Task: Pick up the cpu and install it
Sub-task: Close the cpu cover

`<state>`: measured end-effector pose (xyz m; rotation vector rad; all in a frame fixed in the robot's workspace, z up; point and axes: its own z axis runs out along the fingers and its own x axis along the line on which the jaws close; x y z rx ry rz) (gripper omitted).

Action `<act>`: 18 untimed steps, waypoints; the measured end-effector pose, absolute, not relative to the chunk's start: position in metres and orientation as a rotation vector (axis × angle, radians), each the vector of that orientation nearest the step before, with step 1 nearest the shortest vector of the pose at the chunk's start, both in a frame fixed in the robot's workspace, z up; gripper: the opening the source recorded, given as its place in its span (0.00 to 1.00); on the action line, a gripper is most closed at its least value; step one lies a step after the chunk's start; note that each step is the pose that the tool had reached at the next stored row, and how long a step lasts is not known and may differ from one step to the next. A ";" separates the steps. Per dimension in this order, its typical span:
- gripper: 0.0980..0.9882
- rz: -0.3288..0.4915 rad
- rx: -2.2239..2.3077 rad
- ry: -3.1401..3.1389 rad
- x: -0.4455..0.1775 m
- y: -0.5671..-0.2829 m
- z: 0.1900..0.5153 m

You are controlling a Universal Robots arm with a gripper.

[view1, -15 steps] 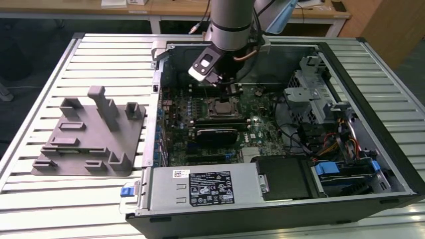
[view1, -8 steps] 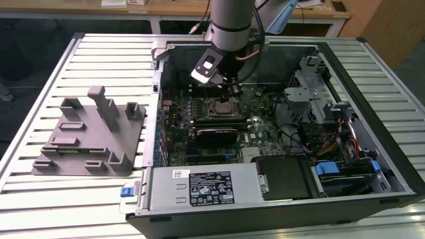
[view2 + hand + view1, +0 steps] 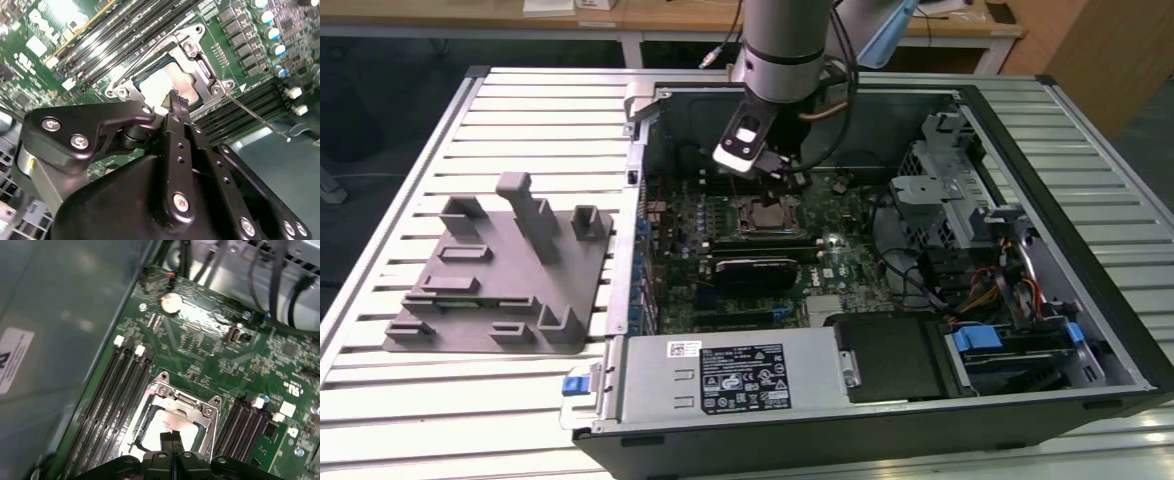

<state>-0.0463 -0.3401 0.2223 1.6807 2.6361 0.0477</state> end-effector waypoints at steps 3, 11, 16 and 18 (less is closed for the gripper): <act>0.01 0.048 1.610 2.681 -0.046 -0.340 0.222; 0.01 0.049 1.411 2.793 -0.046 -0.340 0.222; 0.01 0.050 1.283 2.855 -0.046 -0.340 0.222; 0.01 0.050 1.231 2.879 -0.046 -0.340 0.222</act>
